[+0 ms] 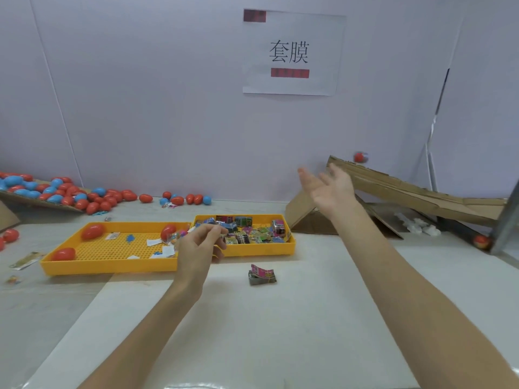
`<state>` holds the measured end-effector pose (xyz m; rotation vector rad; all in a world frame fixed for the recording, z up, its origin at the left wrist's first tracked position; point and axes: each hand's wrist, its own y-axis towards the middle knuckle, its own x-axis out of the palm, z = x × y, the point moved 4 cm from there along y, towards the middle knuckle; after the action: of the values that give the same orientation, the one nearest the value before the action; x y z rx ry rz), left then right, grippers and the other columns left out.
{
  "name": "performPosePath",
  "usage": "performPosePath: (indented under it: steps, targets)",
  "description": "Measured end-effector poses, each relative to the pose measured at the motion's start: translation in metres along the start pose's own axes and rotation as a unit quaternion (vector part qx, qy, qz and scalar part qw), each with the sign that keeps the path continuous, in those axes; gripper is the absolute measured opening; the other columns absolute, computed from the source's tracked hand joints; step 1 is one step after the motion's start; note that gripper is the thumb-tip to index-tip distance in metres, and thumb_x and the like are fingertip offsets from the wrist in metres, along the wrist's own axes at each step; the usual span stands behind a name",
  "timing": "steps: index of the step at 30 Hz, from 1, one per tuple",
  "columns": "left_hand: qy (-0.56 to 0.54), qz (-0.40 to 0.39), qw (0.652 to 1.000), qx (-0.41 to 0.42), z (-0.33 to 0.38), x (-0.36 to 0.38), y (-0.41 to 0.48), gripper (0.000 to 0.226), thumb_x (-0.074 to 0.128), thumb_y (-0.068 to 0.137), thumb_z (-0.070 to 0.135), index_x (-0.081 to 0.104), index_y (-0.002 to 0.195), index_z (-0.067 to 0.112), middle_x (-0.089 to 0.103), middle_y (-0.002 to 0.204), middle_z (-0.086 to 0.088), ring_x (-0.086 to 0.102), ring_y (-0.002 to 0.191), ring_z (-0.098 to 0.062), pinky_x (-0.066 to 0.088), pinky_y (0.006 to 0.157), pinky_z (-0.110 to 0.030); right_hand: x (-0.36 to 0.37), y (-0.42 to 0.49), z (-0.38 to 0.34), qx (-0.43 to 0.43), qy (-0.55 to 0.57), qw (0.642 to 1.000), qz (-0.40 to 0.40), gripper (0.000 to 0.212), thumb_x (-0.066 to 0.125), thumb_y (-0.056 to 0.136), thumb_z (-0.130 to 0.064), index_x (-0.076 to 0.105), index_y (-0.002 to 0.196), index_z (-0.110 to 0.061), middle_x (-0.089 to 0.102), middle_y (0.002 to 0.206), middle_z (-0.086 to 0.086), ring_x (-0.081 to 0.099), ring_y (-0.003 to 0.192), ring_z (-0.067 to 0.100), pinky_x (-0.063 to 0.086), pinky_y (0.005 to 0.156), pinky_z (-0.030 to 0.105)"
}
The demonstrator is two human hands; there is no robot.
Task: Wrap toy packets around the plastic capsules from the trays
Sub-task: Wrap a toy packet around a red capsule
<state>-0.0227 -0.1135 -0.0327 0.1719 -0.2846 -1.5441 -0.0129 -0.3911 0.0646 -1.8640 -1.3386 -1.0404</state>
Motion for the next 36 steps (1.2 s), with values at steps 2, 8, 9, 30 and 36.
performPosePath:
  steps: [2,8,9,30,36]
  targets:
    - [0.019,-0.017,1.0,0.015,0.001,0.002,-0.001,0.025,0.055,0.103,0.015,0.073,0.087,0.013,0.062,0.06,0.003,0.055,0.053,-0.013,0.046,0.051,-0.025,-0.021,-0.003,0.014,-0.004,-0.156,0.988,-0.007,0.019,0.046,0.105,-0.018,0.049,0.119,-0.005,0.064,0.115,0.021,0.069,0.093,0.031,0.062,0.07,0.037]
    - [0.178,-0.124,0.972,0.095,0.002,0.016,-0.013,0.022,0.059,0.1,0.017,0.071,0.082,0.019,0.066,0.066,0.005,0.059,0.06,-0.007,0.047,0.056,-0.018,-0.065,-0.017,0.046,-0.08,-0.461,0.884,-0.012,0.023,0.048,0.1,-0.004,0.071,0.101,-0.007,0.071,0.077,0.004,0.062,0.063,0.015,0.052,0.058,0.024]
    - [0.209,-0.14,0.962,0.103,0.0,0.018,-0.015,0.021,0.06,0.099,0.018,0.071,0.082,0.02,0.066,0.068,0.007,0.06,0.064,-0.007,0.048,0.059,-0.018,-0.069,-0.021,0.053,-0.101,-0.503,0.858,-0.03,0.024,0.05,0.099,-0.002,0.073,0.096,-0.009,0.071,0.072,0.003,0.061,0.06,0.016,0.05,0.055,0.023]
    - [0.609,0.033,0.793,0.011,0.003,-0.062,0.086,0.043,0.062,0.09,0.009,0.059,0.131,0.024,0.05,0.138,-0.009,0.047,0.125,-0.029,0.046,0.096,-0.043,-0.063,-0.053,0.101,-0.086,-0.763,0.571,-0.29,0.007,0.077,0.085,-0.023,0.077,0.087,-0.029,0.072,0.081,-0.009,0.06,0.071,-0.002,0.049,0.066,0.014]
    - [0.636,-0.031,0.771,0.014,-0.007,-0.073,0.1,0.031,0.068,0.093,0.017,0.067,0.124,0.018,0.055,0.129,-0.011,0.06,0.107,-0.029,0.052,0.081,-0.036,-0.064,-0.052,0.102,-0.085,-0.762,0.577,-0.282,0.011,0.078,0.083,-0.022,0.073,0.08,-0.032,0.072,0.082,-0.01,0.061,0.072,0.001,0.052,0.069,0.022]
